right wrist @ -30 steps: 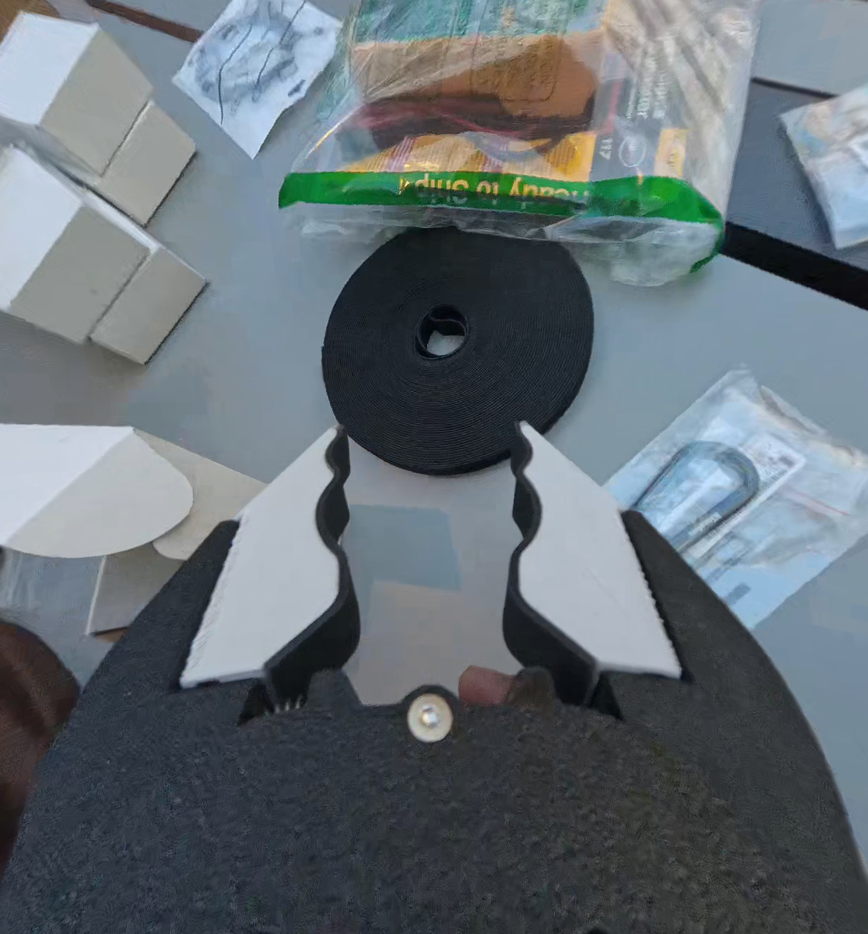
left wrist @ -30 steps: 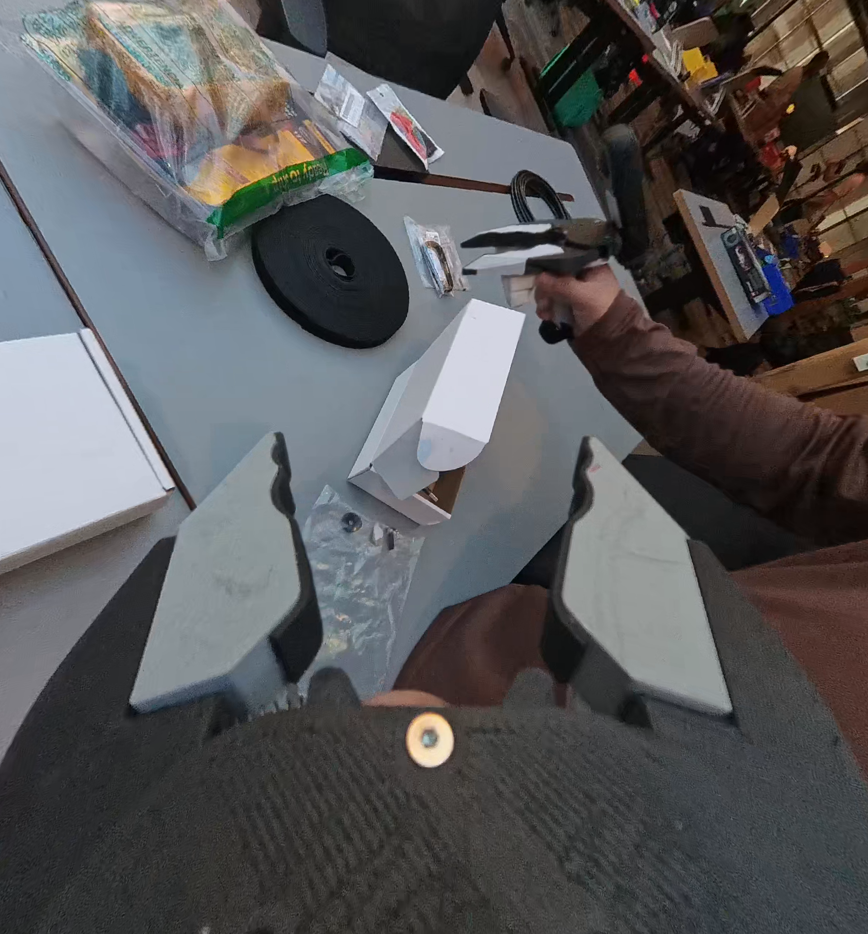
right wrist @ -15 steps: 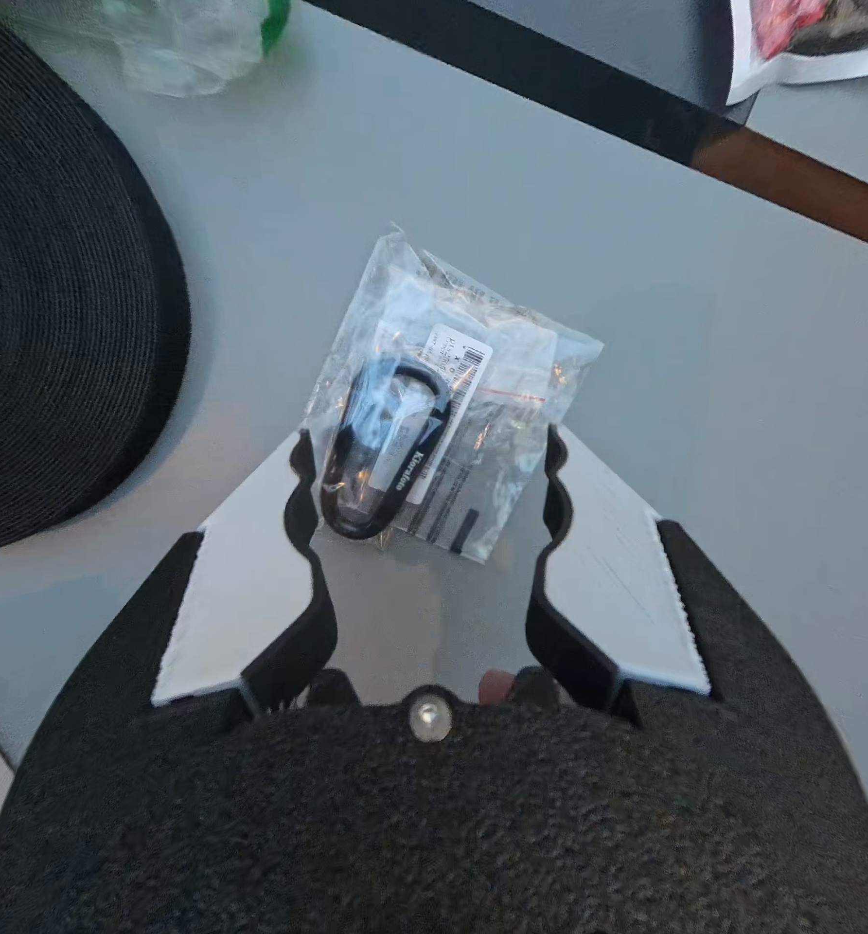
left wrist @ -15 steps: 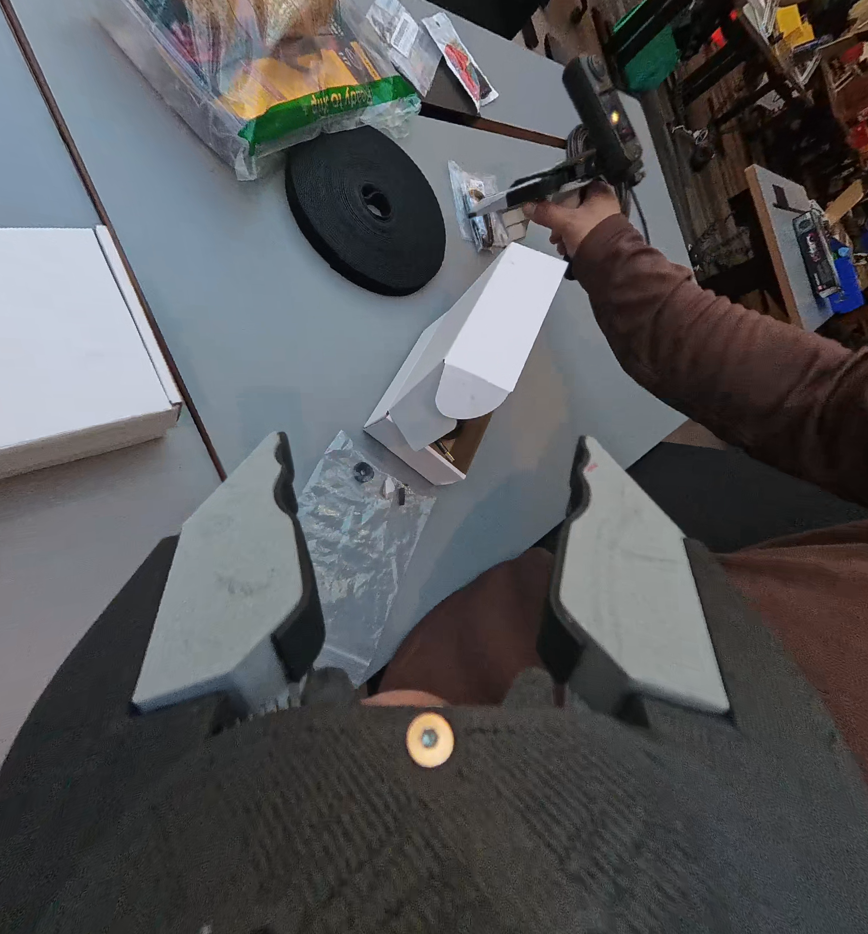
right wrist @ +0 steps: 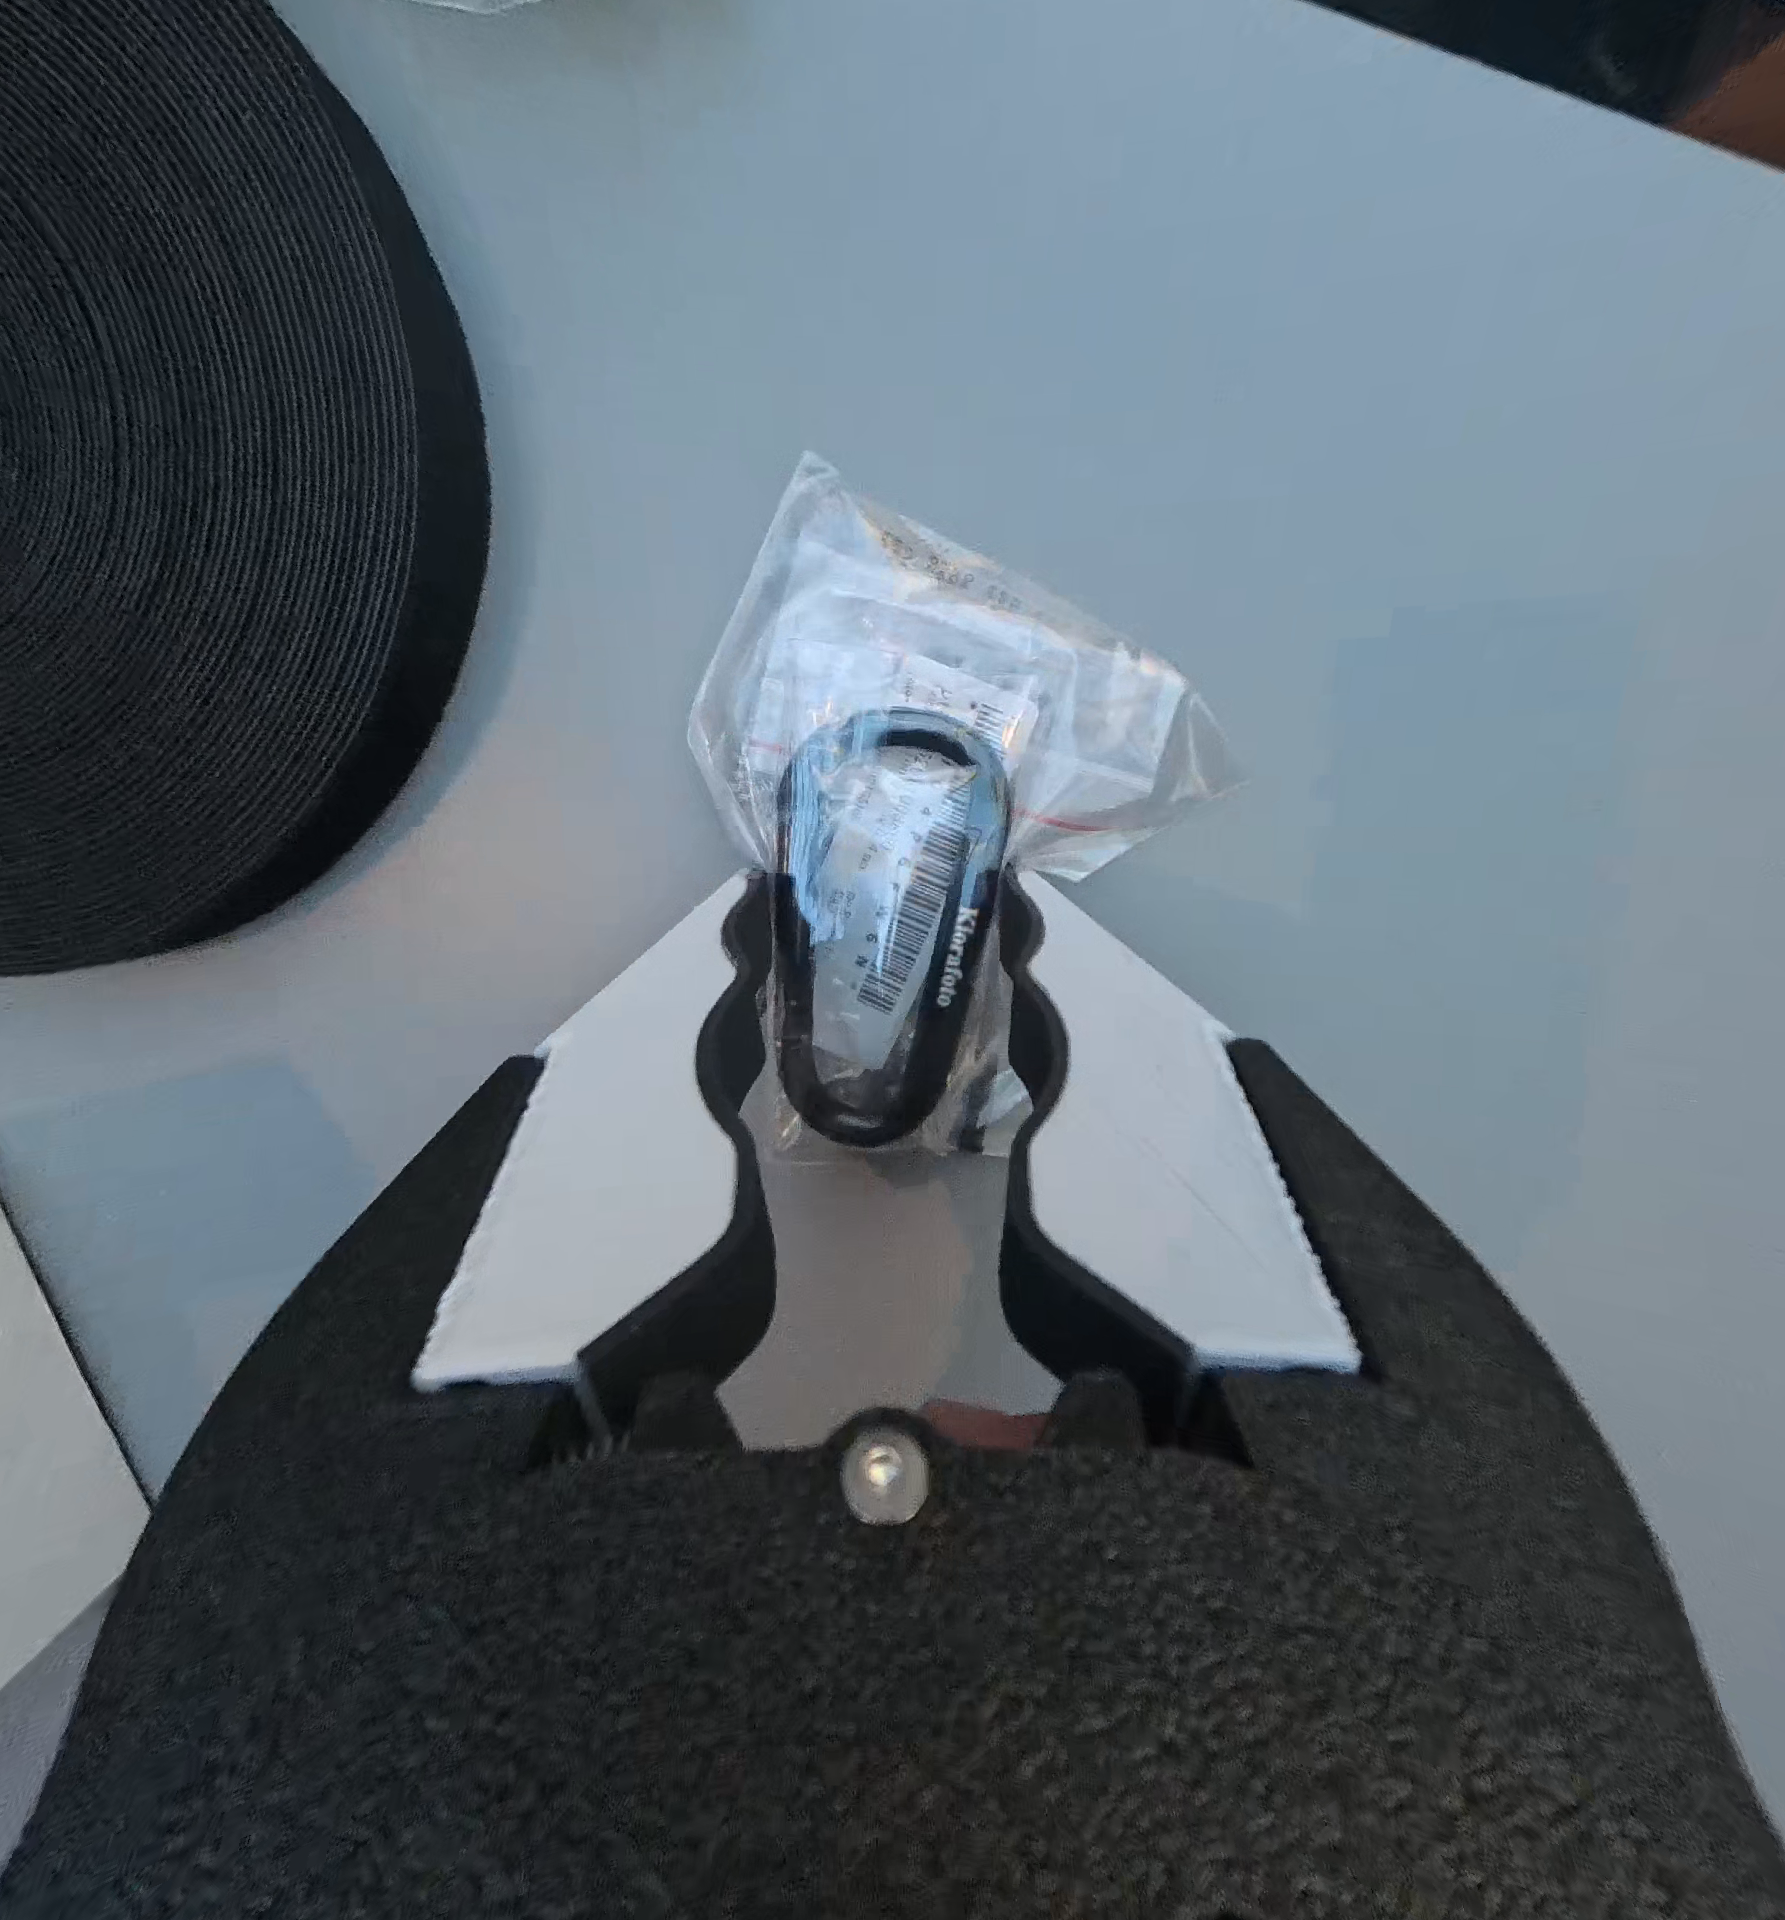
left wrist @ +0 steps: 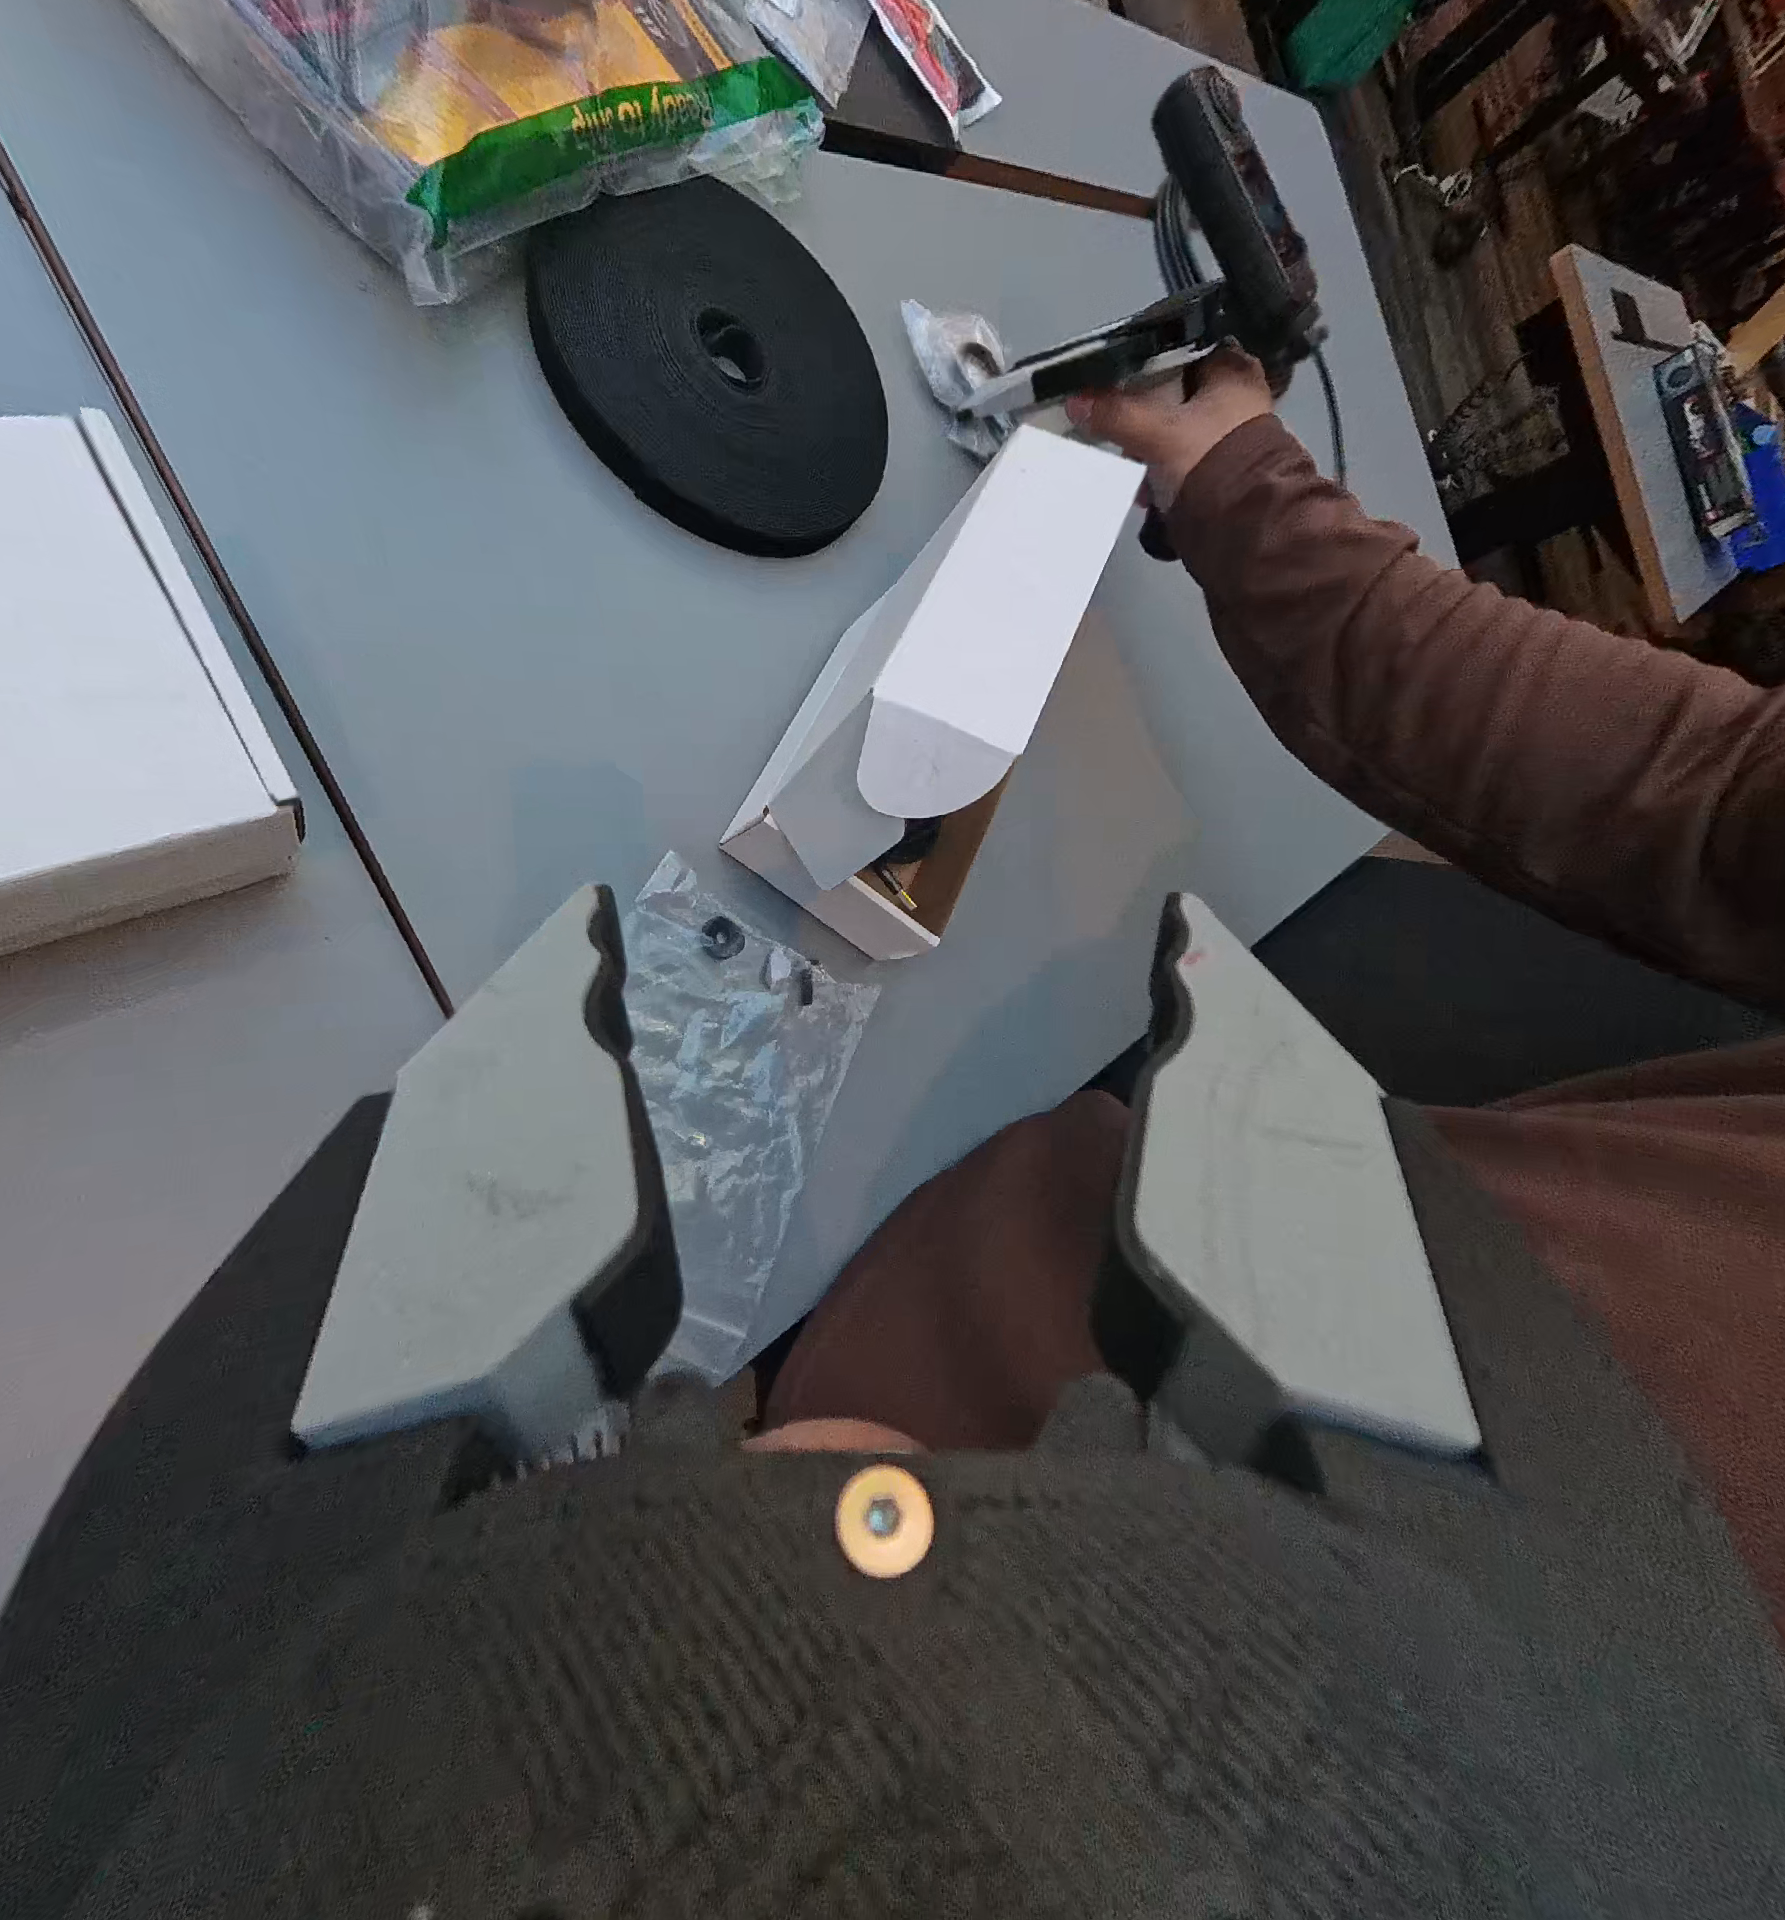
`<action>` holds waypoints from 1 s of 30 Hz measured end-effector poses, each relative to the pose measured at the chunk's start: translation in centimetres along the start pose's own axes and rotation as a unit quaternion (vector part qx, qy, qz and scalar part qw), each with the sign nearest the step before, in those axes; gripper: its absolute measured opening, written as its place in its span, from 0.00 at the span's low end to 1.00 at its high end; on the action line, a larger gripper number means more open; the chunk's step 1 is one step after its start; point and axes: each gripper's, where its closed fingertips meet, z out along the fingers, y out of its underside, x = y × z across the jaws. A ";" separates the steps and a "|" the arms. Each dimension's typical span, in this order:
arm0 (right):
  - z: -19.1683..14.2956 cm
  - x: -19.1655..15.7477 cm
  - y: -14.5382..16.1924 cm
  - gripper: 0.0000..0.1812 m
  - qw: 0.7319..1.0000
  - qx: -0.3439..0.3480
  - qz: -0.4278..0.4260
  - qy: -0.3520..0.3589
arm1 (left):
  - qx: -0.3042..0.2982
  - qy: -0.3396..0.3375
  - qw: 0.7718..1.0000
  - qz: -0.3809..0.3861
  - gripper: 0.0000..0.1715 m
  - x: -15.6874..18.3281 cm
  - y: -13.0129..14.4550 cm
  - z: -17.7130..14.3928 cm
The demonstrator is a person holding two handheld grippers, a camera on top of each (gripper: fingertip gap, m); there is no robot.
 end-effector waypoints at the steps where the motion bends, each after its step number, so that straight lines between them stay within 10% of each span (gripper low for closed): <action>1: -0.4 0.0 0.4 0.24 1.000 0.005 0.001 -0.003 | -0.002 0.003 1.000 -0.006 0.58 0.0 0.3 0.1; 13: -5.9 -2.4 3.3 0.23 0.993 0.074 0.054 -0.077 | -0.019 0.029 0.999 0.004 0.57 1.2 0.7 1.4; 30: -8.9 -6.1 7.8 0.24 0.985 0.096 -0.084 -0.115 | -0.033 0.056 0.998 0.007 0.56 1.8 1.2 2.6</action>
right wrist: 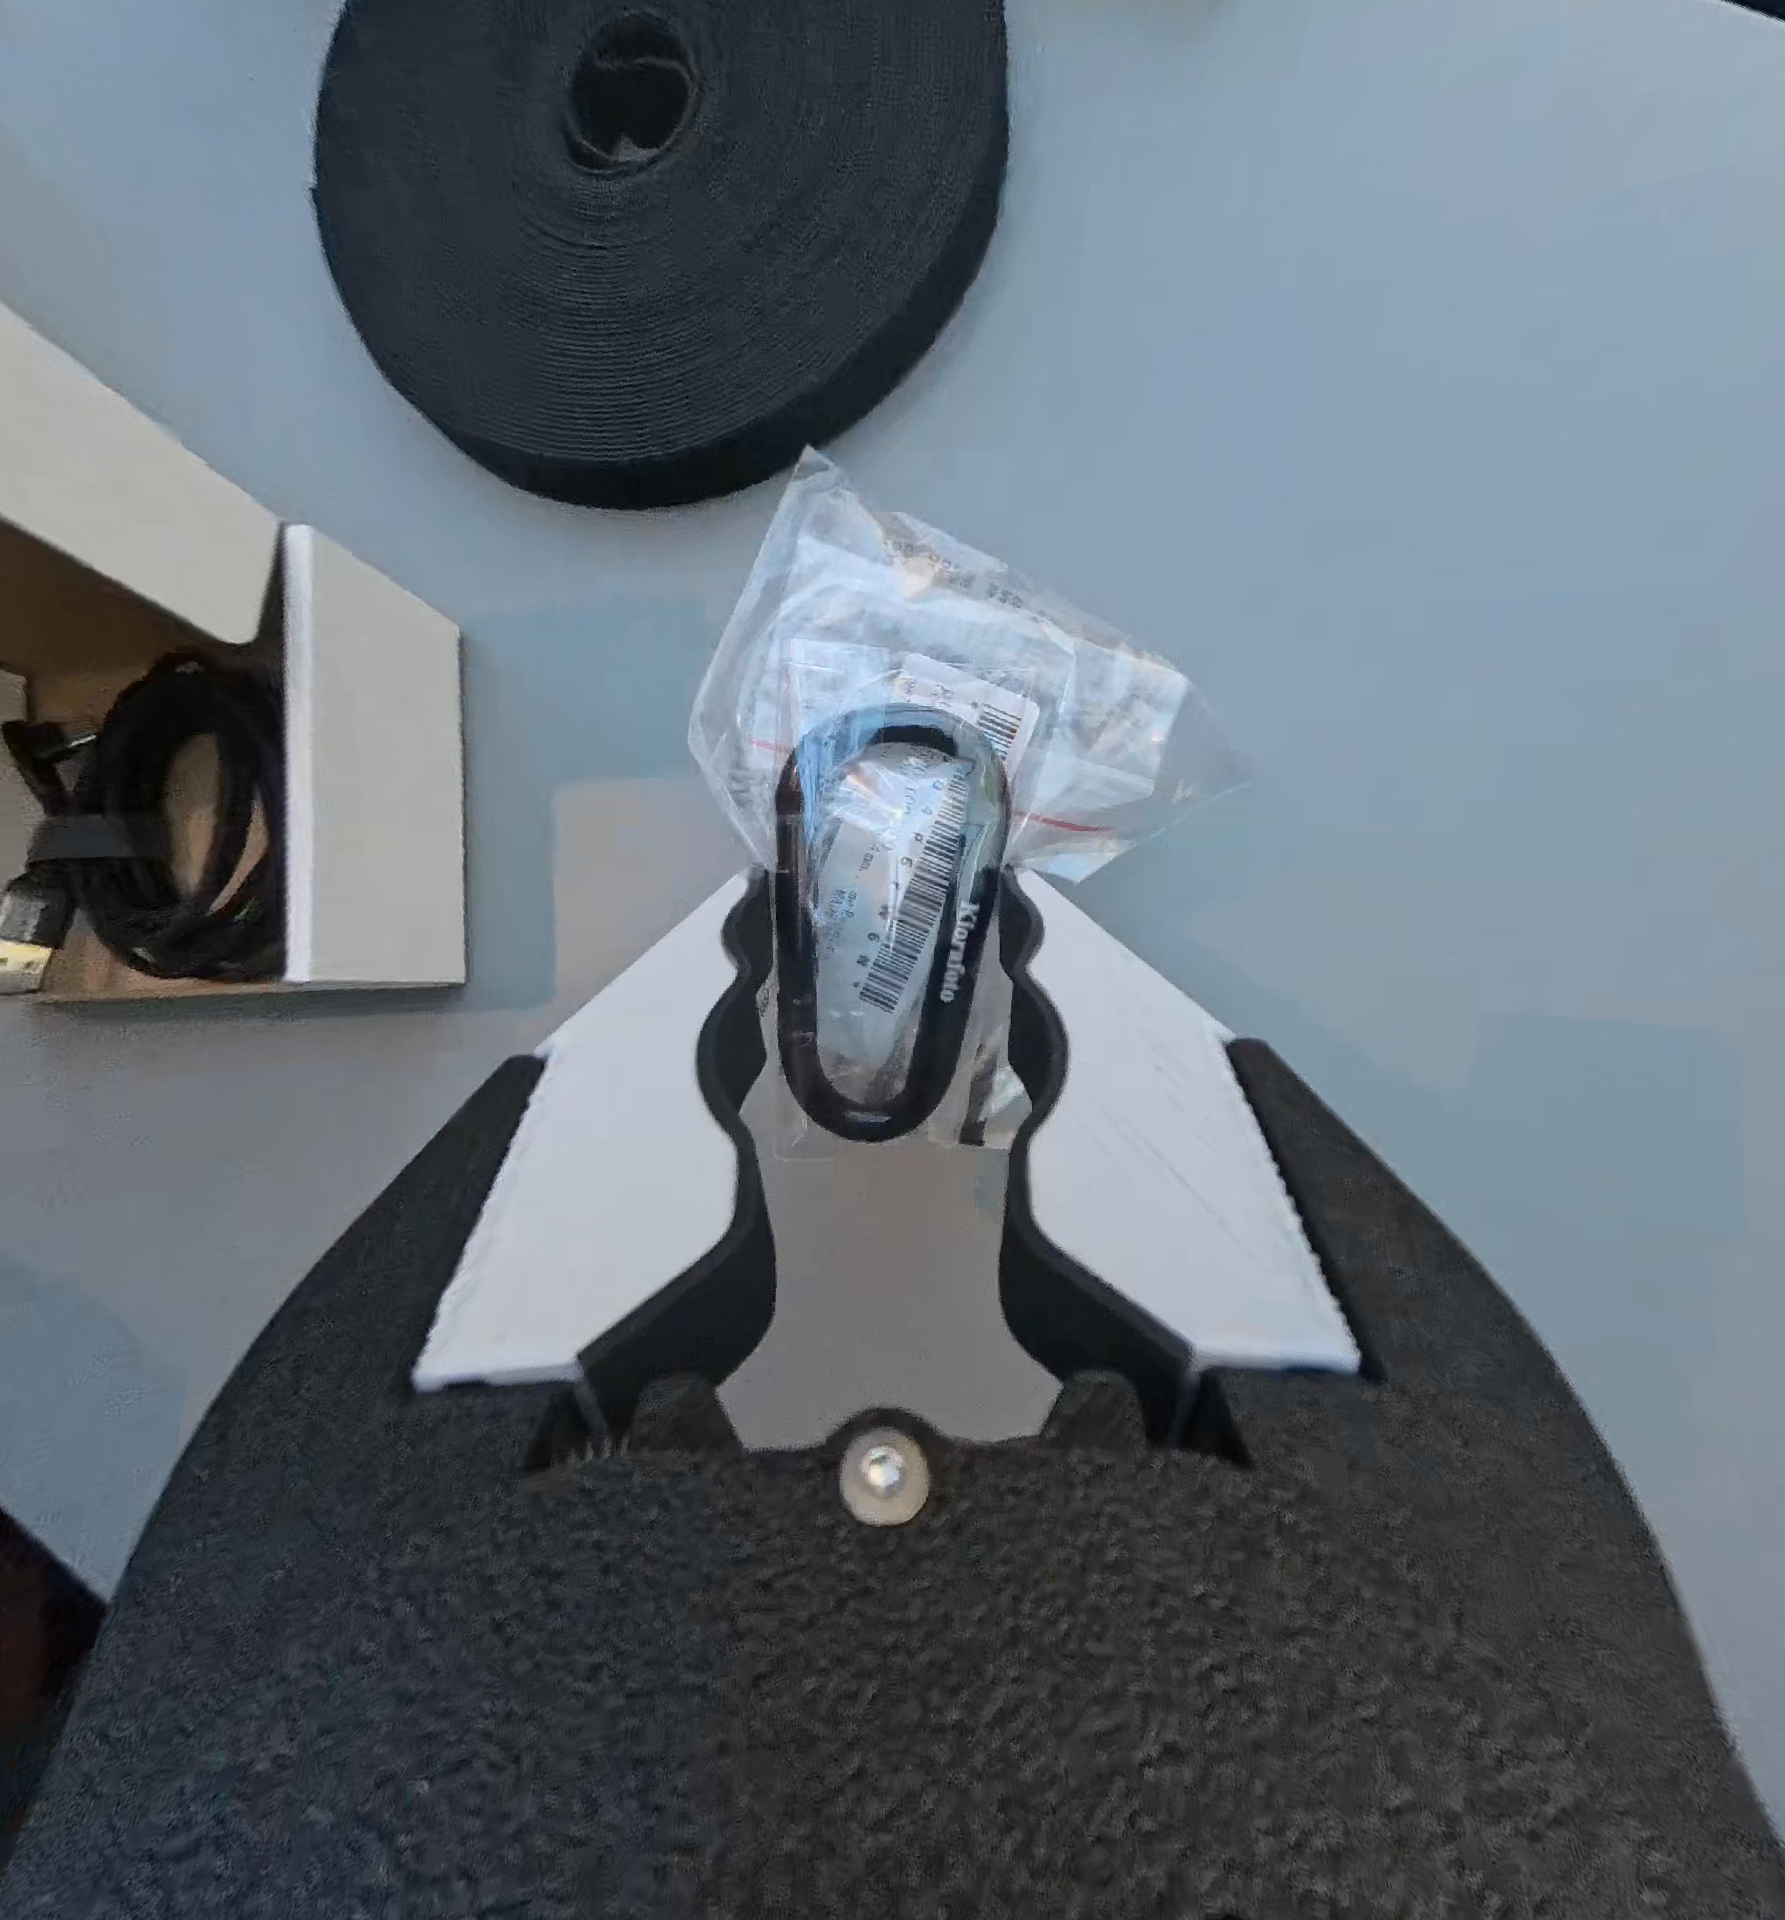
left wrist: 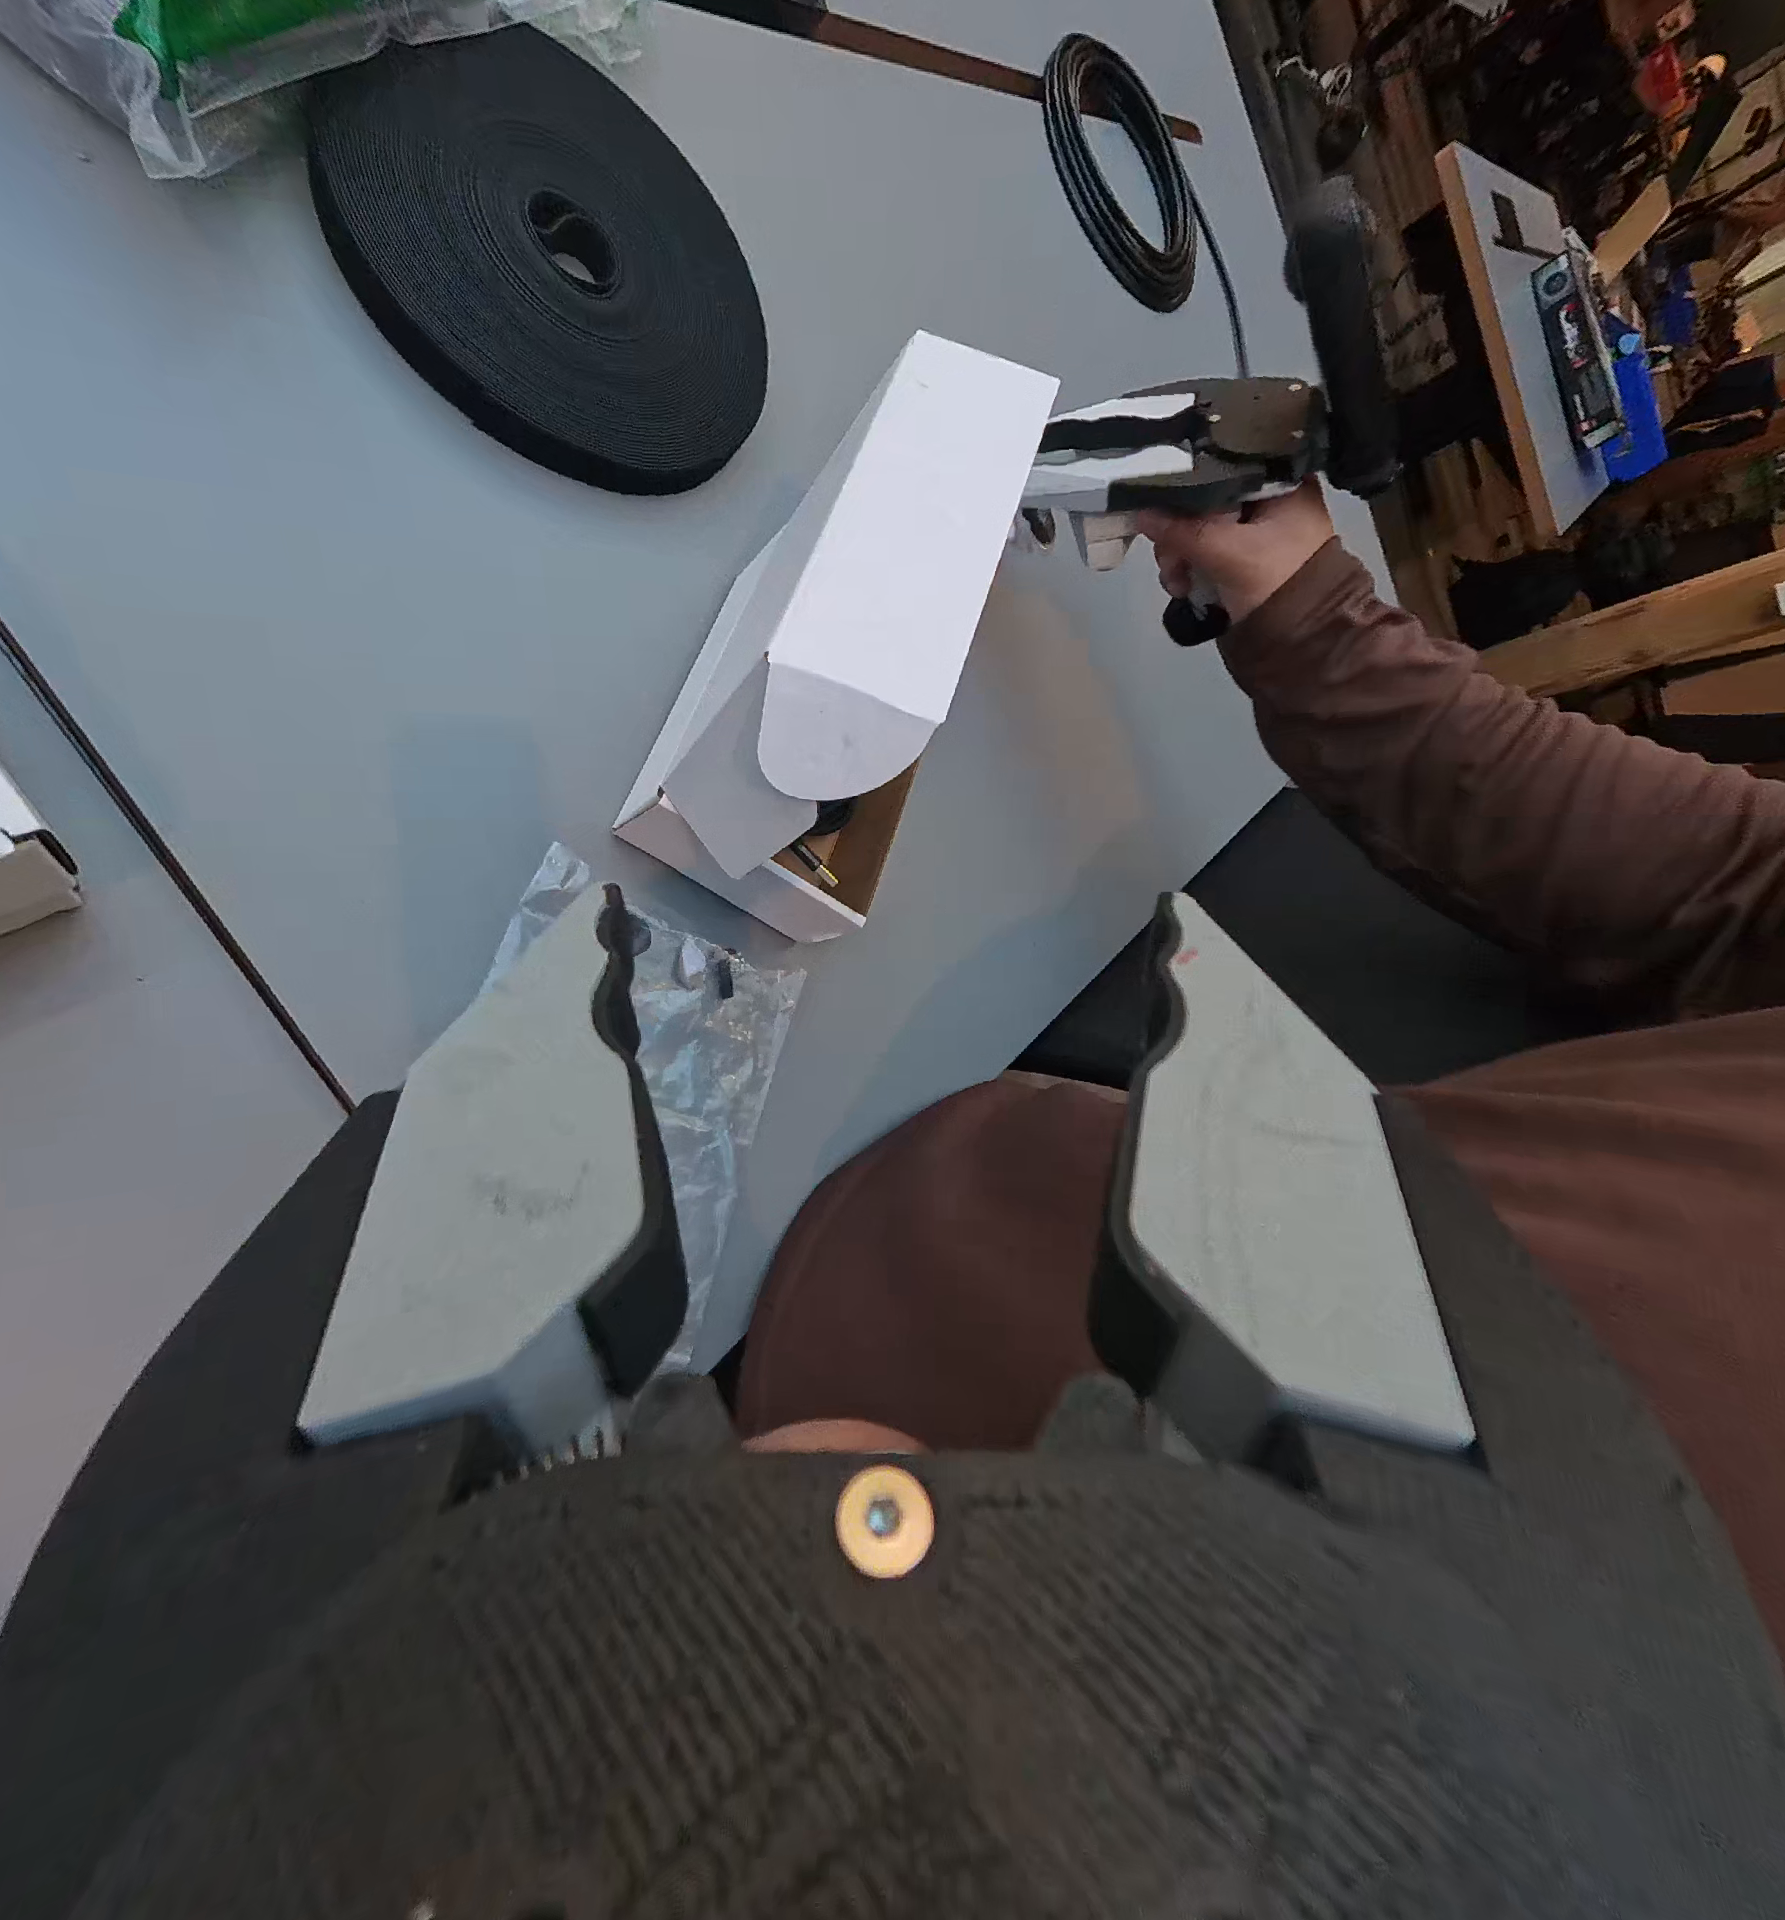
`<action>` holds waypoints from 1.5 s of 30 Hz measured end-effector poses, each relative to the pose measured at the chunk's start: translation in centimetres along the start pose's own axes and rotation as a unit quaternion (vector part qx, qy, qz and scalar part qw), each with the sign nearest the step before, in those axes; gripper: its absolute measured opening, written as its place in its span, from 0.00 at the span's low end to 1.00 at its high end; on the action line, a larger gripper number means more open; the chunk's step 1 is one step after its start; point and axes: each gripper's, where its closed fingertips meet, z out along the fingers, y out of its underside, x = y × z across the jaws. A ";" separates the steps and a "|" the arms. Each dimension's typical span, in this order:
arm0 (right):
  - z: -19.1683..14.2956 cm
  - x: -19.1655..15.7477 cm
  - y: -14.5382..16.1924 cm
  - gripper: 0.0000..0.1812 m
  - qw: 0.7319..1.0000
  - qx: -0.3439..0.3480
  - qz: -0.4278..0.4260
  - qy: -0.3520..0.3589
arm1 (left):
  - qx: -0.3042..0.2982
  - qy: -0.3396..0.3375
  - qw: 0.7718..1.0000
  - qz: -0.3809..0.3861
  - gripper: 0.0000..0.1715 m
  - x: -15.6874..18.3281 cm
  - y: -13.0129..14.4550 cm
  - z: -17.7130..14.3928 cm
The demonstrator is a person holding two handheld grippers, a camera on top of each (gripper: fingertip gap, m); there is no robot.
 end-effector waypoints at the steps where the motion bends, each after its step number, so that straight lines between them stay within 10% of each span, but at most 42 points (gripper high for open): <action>1: -0.4 -1.2 -0.2 0.24 0.999 0.000 -0.020 -0.033 | 0.000 -0.002 1.000 0.002 0.56 -0.1 -0.1 -0.1; 7: -3.6 -11.4 0.9 0.24 0.958 -0.060 -0.150 -0.238 | 0.002 -0.005 1.000 -0.009 0.56 -0.7 0.3 -0.4; 15: 2.2 -18.9 -1.1 0.41 0.964 -0.101 -0.126 -0.212 | -0.007 0.001 1.000 0.002 0.56 -0.1 0.2 0.2; 45: 2.5 -15.5 -2.5 0.23 0.982 -0.003 -0.171 -0.081 | 0.020 -0.015 1.000 -0.010 0.54 -1.0 1.9 -1.8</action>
